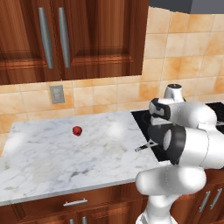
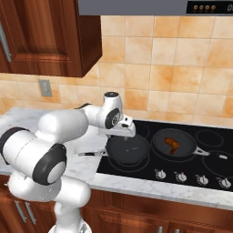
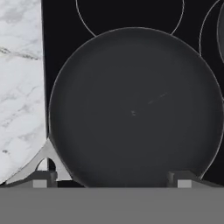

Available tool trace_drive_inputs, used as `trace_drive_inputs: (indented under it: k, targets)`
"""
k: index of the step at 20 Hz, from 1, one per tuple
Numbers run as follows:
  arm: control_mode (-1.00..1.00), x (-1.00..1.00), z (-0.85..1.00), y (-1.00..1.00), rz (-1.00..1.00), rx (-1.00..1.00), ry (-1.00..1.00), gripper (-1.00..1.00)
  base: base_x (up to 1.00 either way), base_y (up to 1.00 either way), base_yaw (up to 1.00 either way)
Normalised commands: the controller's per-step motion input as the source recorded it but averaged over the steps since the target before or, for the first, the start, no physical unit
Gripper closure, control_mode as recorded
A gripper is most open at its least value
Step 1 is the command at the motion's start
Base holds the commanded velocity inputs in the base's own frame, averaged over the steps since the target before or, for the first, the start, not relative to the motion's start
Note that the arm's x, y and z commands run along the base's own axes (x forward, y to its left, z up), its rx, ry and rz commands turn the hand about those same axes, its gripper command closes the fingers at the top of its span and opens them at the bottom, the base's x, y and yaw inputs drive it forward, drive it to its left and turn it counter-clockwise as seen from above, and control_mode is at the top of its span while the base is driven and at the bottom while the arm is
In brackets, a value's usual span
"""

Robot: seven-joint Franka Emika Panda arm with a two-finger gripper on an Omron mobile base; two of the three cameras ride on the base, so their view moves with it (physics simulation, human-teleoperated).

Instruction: Place both pans onto different burners. Then place the bell pepper and the chicken drumstick on different pans.

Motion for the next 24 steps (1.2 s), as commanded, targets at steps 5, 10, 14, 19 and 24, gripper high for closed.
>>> trace_drive_inputs:
  k: [5,10,14,19,24]
  targets:
    - [-1.00,-0.17,0.08,0.71,0.01,0.09,0.00,-1.00,0.00,0.00,0.00]
    - [-1.00,-0.01,0.06,0.80,0.02,0.02,0.00,-1.00,0.00,0.00,0.00]
    - [-1.00,0.00,0.00,0.90,0.08,0.01,0.00,-1.00,0.00,0.00,0.00]
    - [-1.00,0.01,0.00,0.90,0.08,0.01,0.00,-1.00,0.00,0.00,0.00]
    - [-1.00,0.06,0.00,0.90,0.07,0.03,0.00,-1.00,0.00,0.00,0.00]
